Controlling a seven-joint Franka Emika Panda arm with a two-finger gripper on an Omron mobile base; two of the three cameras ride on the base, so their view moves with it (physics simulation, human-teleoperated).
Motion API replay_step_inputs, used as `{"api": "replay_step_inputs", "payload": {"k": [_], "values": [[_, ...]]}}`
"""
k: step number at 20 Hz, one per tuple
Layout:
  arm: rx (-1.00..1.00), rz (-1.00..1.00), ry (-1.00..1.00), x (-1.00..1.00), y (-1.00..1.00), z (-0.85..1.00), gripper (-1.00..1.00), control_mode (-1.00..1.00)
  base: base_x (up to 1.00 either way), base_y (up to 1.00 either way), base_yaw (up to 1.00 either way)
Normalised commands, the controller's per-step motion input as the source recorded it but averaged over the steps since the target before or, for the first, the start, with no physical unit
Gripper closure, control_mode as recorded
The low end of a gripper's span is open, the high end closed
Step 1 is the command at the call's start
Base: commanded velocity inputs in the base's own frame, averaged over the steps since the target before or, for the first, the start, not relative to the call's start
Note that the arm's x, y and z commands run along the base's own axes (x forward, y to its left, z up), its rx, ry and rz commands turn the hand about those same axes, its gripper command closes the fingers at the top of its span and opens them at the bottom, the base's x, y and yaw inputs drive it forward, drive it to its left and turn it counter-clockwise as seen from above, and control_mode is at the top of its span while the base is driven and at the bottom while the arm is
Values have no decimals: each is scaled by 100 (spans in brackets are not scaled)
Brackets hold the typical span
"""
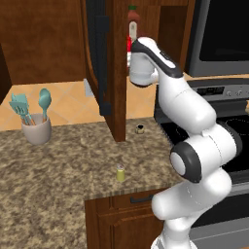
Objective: Put the shaker and condiment bottle from the counter next to their counterparts in the cabinet.
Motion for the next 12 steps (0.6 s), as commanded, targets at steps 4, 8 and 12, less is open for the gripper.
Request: {"api": "replay_step_inputs", "payload": {"k": [4,8,12], "values": [[0,0,-10,0,0,-30,-100,-100,0,0,0],[0,0,-7,0,0,-21,-100,-100,0,0,0],[0,0,-6,0,0,-17,-100,-100,0,0,0]]}}
